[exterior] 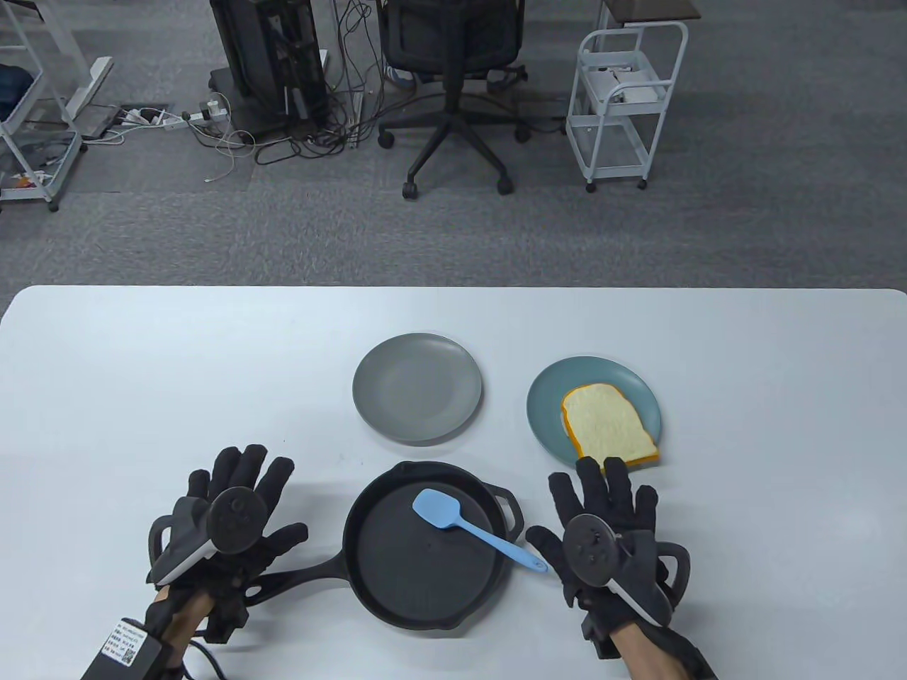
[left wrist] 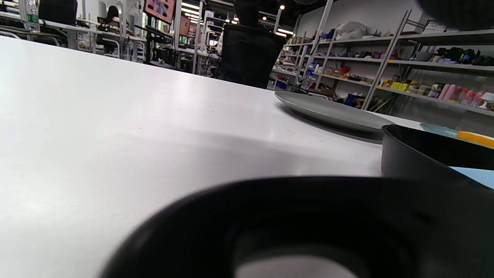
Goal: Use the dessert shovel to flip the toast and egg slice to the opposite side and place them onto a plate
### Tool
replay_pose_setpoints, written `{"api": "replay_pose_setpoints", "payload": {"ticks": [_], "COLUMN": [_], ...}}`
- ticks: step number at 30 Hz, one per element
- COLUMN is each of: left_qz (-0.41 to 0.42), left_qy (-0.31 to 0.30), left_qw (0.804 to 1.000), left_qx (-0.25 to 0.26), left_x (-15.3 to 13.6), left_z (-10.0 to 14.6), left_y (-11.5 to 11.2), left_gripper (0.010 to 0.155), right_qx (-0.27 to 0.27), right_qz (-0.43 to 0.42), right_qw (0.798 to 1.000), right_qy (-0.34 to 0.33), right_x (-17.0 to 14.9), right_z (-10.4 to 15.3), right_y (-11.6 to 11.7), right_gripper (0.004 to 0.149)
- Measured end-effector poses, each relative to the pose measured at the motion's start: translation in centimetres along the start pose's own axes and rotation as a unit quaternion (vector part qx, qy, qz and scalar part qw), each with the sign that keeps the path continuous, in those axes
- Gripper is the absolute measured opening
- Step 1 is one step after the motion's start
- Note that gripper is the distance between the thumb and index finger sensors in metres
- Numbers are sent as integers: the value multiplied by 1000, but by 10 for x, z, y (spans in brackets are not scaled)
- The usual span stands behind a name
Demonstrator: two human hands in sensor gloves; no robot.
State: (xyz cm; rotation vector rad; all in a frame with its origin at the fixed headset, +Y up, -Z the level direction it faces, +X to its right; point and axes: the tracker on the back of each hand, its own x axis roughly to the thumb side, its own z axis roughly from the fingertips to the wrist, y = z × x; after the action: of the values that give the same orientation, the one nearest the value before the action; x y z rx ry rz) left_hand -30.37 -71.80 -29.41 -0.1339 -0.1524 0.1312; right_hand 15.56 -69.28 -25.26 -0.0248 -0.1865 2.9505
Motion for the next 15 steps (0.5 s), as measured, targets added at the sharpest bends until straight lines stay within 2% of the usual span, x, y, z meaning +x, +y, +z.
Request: {"api": "replay_pose_setpoints", "payload": {"ticks": [5, 8, 15], "left_qz": [10, 15, 18], "left_qy": [4, 9, 12], "left_qw": [1000, 1000, 1000], "left_qx": [-3, -5, -5], "left_x": [-4, -7, -8], "left_z": [-1, -1, -2], "left_y": [0, -1, 0], "left_gripper": [93, 92, 93], "right_qx": [11, 0, 3], "right_qz": [-14, -32, -21], "right_qw": [999, 997, 997], "right_qy": [42, 64, 68], "right_x": [-26, -38, -41], "right_z": [-3, -2, -3], "right_y": [-5, -9, -5], "right_gripper": [85, 85, 85]}}
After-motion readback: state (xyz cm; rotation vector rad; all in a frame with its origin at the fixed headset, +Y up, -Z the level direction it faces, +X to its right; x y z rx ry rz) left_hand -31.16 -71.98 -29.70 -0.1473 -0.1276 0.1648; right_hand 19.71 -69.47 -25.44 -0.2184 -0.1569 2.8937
